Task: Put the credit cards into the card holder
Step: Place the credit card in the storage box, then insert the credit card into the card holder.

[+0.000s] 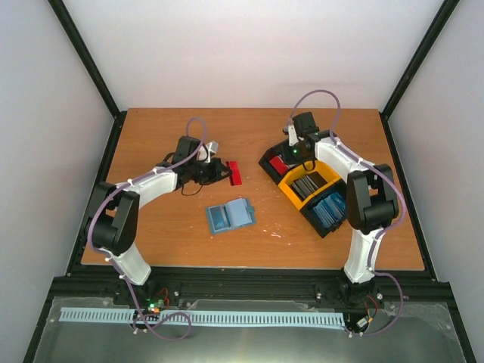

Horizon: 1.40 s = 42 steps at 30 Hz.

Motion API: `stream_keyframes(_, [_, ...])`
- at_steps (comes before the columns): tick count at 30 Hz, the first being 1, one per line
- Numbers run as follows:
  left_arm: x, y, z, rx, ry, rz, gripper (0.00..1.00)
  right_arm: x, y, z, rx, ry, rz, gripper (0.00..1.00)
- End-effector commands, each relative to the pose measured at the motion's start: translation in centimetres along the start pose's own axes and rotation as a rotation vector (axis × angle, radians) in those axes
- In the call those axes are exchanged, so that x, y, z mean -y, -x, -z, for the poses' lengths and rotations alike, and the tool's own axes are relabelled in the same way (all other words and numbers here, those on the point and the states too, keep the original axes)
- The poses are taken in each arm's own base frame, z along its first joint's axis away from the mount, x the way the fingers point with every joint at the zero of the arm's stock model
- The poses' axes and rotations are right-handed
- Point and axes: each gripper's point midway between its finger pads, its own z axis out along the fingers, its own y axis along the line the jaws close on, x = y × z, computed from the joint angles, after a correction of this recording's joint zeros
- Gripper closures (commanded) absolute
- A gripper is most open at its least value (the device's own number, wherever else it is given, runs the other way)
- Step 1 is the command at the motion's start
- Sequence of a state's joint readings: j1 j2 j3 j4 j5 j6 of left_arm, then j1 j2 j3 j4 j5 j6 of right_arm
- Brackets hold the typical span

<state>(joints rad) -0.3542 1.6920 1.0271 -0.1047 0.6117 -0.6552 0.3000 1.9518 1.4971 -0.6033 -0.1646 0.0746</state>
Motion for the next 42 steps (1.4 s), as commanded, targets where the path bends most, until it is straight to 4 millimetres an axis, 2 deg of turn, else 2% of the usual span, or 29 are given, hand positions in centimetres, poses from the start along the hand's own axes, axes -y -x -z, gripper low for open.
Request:
stream_keyframes(1, [1.3,0.6,1.3,0.052,-0.031,-0.055,0.99,-2.8,2.3,4.8,0.124,0.062,0.001,0.70])
stream_keyframes(5, [2.1,0.5,2.2,0.085,-0.056,-0.086,0.99,-8.2,1.1,8.0,0.212,0.378,-0.032,0.54])
stream_keyframes(8, [2.0,-0.4,2.8,0.081,-0.057,-0.075,0.99,-11.5,-0.9,9.4,0.216,0.546,-0.050,0.48])
stream_keyframes(13, [-0.1,-4.3,3.7,0.042,-0.023,0.012,0.99,-16.4,-5.2,8.9,0.139,0.625,-0.029,0.44])
stream_keyframes(18, [-2.1,-9.1,5.1,0.001,-0.009,0.129,0.99,-18.4,-8.6,6.7,0.065,0.609,-0.042,0.47])
stream_keyframes(21, [-2.5,-11.2,5.4,0.004,-0.050,0.184,0.99,-18.7,-10.6,4.7,-0.008,0.566,-0.043,0.52])
stream_keyframes(24, [-2.7,-12.0,5.0,0.005,-0.072,0.204,0.99,-18.4,-12.6,2.8,-0.072,0.509,-0.038,0.60])
stream_keyframes(27, [-3.2,-12.5,4.2,-0.003,-0.058,0.227,0.99,-18.0,-13.6,1.5,-0.092,0.440,-0.010,0.64])
stream_keyframes(34, [-4.3,-12.9,2.8,-0.015,-0.053,0.254,0.99,-17.8,-14.4,-0.1,-0.121,0.352,0.040,0.69])
stream_keyframes(42, [-5.3,-13.1,1.9,-0.026,-0.031,0.272,0.99,-16.6,-16.6,-0.8,-0.175,0.281,0.044,0.70])
